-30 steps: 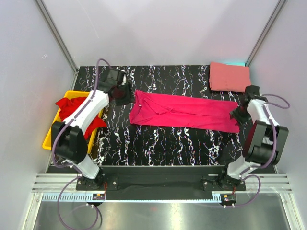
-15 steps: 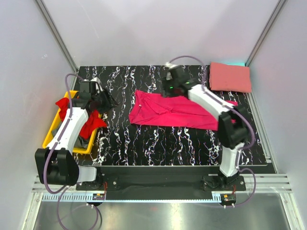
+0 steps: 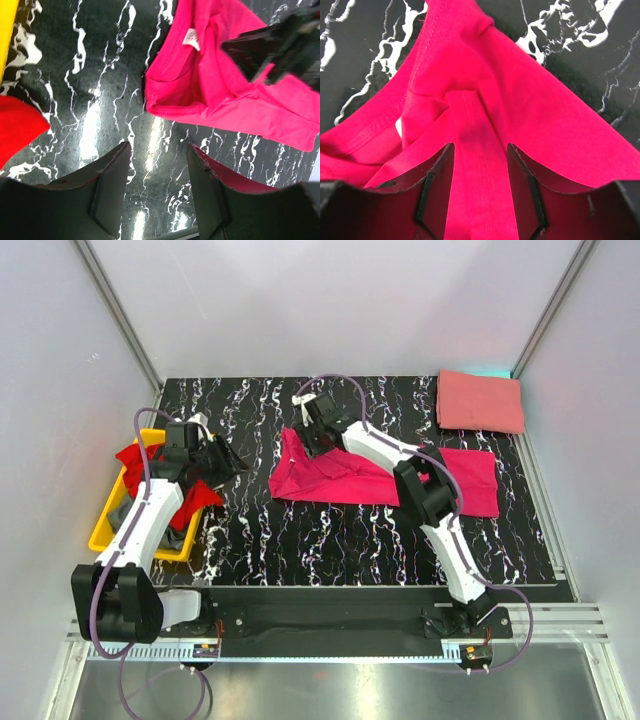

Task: Fold and stack the t-shirts
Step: Fold the tshirt

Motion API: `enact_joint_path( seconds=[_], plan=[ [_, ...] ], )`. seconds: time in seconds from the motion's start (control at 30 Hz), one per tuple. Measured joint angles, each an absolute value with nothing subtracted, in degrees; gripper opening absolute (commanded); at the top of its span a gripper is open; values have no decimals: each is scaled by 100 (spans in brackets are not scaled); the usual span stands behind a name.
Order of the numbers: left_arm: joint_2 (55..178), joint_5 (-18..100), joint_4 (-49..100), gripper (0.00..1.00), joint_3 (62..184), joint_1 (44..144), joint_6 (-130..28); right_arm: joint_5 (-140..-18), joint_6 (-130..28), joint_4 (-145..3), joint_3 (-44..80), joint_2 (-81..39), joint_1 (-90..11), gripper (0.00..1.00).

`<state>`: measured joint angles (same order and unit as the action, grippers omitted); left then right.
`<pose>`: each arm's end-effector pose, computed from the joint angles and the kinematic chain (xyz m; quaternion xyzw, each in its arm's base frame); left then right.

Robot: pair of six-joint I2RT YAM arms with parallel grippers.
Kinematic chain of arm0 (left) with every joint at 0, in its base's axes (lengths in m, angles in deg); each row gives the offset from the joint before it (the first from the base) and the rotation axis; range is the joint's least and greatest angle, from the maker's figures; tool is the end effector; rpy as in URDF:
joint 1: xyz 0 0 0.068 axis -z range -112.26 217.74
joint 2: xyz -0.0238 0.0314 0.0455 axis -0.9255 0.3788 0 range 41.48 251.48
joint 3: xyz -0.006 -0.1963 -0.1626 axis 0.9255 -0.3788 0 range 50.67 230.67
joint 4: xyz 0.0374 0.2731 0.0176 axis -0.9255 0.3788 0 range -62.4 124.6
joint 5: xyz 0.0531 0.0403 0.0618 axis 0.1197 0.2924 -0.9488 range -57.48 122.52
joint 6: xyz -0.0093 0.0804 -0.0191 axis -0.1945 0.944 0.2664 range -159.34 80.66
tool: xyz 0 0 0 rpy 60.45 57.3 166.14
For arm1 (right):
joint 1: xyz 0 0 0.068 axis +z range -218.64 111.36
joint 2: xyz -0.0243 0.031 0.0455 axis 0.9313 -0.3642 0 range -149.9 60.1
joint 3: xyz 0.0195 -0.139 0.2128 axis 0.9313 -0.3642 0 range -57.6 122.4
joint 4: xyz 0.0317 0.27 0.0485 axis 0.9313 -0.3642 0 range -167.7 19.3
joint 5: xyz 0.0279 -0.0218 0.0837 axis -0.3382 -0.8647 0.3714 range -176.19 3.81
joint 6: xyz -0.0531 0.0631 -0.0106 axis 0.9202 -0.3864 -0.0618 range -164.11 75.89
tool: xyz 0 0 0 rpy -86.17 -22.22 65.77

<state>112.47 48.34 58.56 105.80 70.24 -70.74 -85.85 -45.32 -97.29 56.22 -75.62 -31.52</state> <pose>0.3045 -0.0330 0.2272 -0.1808 0.9045 -0.2287 0.3114 0.4439 0.3366 0.1335 -0.2893 0.8892 0.1189 0.3338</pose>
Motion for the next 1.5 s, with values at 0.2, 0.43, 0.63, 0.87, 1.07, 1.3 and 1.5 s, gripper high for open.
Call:
enact_joint_path(
  seconds=[0.2, 0.43, 0.63, 0.87, 1.07, 1.3, 1.5],
  plan=[
    [11231, 4903, 5743, 54, 10523, 7024, -7087, -8795, -4292, -9753, 5861, -7794, -3044, 53],
    [11231, 4910, 5736, 54, 10523, 7024, -7087, -9074, -4141, -9753, 6121, -8019, -2977, 37],
    [11231, 4908, 5727, 53, 10523, 7024, -7089, -9431, -4058, -9747, 6212, -8152, -2953, 8],
    [11275, 4906, 5701, 53, 10523, 7024, -7091, -9868, -4066, -9576, 6178, -8152, -2942, 16],
    [11360, 4906, 5703, 53, 10523, 7024, -7091, -9935, -4121, -9430, 6066, -8141, -2940, 27],
    [11365, 4903, 5705, 53, 10523, 7024, -7091, -10019, -4139, -9410, 6068, -8141, -2940, 31],
    [11465, 4899, 5712, 49, 10525, 7048, -7078, -10027, -4141, -9379, 6068, -8141, -2940, 32]
  ],
)
